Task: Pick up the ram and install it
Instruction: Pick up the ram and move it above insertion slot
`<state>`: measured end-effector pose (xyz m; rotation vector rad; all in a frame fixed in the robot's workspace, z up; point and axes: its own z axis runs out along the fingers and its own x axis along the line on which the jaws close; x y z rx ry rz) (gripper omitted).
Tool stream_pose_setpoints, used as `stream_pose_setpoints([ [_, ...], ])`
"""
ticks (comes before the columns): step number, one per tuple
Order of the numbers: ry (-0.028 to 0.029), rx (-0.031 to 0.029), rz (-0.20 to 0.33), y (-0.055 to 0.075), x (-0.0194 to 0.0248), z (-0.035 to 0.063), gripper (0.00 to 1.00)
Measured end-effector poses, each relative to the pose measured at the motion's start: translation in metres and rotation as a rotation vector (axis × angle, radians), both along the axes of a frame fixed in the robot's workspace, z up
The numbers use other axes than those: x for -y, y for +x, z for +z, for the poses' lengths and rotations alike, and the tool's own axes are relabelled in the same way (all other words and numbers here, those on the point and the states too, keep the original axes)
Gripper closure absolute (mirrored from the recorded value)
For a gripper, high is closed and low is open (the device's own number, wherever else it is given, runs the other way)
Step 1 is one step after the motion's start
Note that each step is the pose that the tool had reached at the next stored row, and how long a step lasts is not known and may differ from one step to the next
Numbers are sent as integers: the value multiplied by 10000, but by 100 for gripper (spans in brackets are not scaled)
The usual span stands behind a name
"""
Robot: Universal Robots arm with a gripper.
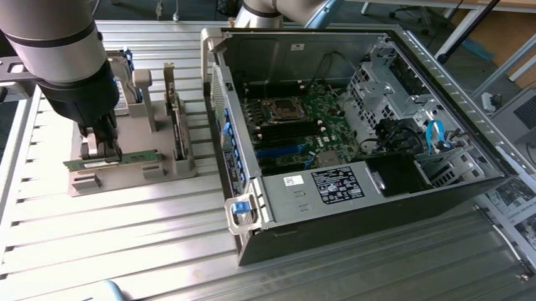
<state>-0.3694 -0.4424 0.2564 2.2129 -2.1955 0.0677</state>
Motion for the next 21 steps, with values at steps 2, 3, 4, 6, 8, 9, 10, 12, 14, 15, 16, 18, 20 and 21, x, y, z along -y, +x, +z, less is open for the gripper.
stream_pose_setpoints([
  [2,0,0,1,0,0,6,88],
  [3,0,0,0,0,0,10,88],
  [4,0,0,1,0,0,14,88],
  [6,0,0,0,0,0,22,88],
  [8,0,0,0,0,0,29,88],
  [9,0,0,1,0,0,35,88],
  [10,0,-1,0,0,0,42,88],
  [12,-1,-1,0,0,0,54,88],
  [14,0,0,1,0,0,63,88],
  [15,0,0,0,0,0,69,88],
  [16,0,-1,0,0,0,76,88],
  [18,1,1,0,0,0,84,88],
  [20,0,0,0,0,0,94,88],
  [21,1,1,0,0,0,99,88],
])
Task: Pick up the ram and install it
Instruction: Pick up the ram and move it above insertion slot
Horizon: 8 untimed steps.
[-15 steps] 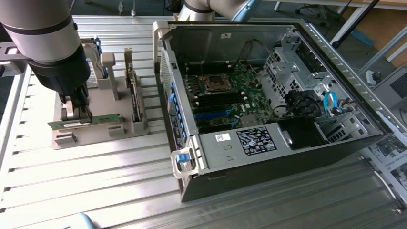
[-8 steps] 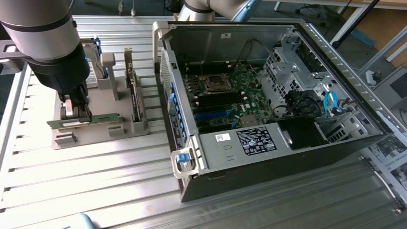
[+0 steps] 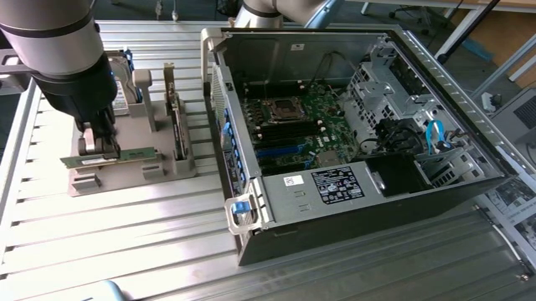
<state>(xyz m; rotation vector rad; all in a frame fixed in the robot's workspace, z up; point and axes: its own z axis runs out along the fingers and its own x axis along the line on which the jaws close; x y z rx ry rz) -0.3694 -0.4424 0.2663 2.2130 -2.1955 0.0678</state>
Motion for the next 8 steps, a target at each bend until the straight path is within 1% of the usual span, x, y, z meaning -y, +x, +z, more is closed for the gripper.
stream_pose_setpoints([
  [8,-1,-1,0,0,0,26,88],
])
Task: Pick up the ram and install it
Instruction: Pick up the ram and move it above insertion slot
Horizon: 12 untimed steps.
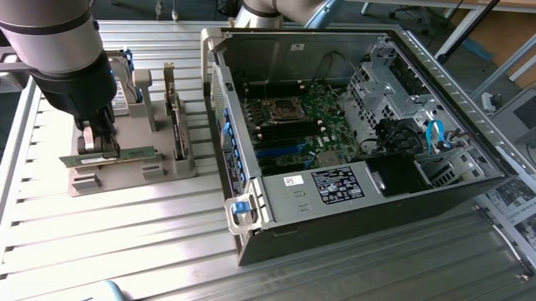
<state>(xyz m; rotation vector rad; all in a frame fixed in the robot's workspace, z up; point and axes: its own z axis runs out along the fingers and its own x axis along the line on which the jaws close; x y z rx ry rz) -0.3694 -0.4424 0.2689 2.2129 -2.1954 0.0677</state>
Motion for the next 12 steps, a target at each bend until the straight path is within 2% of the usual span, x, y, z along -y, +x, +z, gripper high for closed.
stream_pose_setpoints([
  [12,0,0,0,0,0,54,88],
])
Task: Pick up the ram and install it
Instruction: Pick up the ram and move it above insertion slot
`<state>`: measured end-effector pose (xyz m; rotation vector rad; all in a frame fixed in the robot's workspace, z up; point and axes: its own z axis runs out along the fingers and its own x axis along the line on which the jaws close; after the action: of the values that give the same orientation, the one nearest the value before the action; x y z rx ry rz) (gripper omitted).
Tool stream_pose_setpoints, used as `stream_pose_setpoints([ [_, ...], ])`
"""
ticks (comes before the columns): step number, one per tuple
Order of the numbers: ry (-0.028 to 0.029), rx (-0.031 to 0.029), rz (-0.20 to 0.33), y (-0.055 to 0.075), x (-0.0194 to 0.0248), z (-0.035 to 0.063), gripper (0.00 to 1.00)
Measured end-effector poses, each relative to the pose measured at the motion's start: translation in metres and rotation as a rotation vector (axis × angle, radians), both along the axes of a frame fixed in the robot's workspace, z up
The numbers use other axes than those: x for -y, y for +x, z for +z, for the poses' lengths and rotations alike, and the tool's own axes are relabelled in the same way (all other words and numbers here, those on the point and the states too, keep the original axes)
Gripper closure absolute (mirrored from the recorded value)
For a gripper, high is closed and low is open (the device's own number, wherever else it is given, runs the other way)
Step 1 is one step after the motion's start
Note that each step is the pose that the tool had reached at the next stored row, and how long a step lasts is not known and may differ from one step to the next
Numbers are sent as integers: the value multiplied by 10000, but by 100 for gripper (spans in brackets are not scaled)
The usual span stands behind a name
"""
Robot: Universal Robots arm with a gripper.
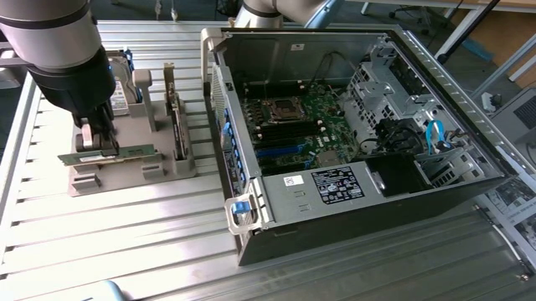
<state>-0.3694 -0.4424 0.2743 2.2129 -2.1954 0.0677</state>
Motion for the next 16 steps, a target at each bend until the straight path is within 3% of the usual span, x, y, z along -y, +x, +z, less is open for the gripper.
stream_pose_setpoints([
  [16,1,1,0,0,0,96,88],
])
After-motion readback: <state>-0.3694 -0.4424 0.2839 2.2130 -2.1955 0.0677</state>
